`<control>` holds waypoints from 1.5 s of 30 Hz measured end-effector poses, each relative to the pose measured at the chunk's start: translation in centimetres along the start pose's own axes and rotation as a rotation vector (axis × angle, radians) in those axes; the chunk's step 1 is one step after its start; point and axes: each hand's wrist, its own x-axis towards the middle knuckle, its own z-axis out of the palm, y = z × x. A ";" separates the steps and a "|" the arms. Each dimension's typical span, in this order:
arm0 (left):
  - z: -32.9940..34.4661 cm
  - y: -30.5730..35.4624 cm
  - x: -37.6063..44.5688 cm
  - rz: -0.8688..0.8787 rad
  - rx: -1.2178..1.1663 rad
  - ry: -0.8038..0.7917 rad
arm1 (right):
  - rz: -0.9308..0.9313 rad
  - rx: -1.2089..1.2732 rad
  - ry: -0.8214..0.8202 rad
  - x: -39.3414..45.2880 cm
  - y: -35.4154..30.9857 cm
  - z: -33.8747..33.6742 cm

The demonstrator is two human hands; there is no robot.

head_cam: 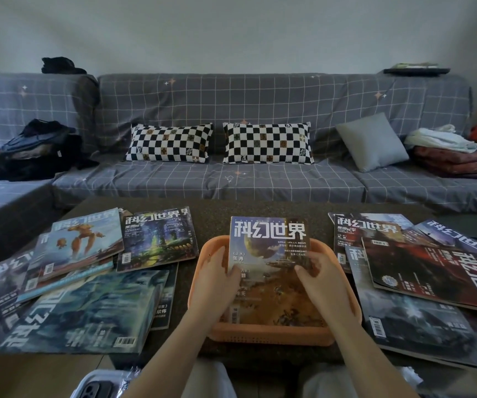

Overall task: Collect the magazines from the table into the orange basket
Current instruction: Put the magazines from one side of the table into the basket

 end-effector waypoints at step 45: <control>-22.5 -27.8 11.4 -0.642 -0.206 0.485 | -0.040 -0.075 -0.627 5.3 -19.4 36.9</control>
